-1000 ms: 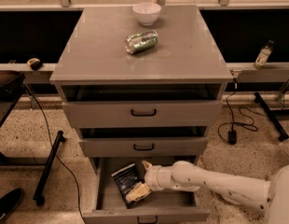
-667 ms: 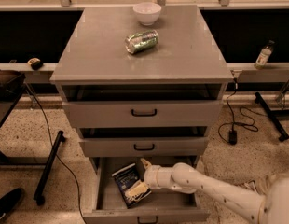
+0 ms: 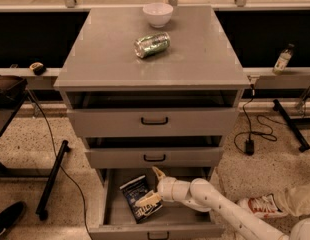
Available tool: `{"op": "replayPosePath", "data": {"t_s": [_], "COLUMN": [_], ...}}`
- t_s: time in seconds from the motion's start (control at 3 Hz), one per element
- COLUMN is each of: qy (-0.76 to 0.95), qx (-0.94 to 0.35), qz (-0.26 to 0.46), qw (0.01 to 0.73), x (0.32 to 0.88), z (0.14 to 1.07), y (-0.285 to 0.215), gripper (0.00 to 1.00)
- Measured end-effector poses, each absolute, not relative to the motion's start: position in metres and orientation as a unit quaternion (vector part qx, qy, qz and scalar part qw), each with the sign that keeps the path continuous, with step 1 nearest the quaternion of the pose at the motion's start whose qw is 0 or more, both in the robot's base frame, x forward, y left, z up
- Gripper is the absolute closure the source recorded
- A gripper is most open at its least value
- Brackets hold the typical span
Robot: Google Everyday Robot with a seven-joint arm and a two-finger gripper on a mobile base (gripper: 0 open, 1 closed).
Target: Pick blue chip bag from bottom drawer and place on counter
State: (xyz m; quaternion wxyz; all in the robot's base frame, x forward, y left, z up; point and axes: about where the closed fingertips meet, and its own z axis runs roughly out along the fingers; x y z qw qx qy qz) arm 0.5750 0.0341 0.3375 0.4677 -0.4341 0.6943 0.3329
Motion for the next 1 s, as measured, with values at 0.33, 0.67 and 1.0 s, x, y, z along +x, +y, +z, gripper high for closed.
{"op": "replayPosePath", "data": {"t_s": [0.33,0.67,1.0], "qy": [0.711,0.740,0.762], "qx": [-0.424,-0.439,-0.444], "qz": [0.291,0.225,0.171], "qw": [0.480,0.457,0.439], "x": [0.580,0.588,0.599], "z": [0.289,0.252,0.229], "y": [0.027,0.017,0.005], "gripper": [0.00,0.00,0.00]}}
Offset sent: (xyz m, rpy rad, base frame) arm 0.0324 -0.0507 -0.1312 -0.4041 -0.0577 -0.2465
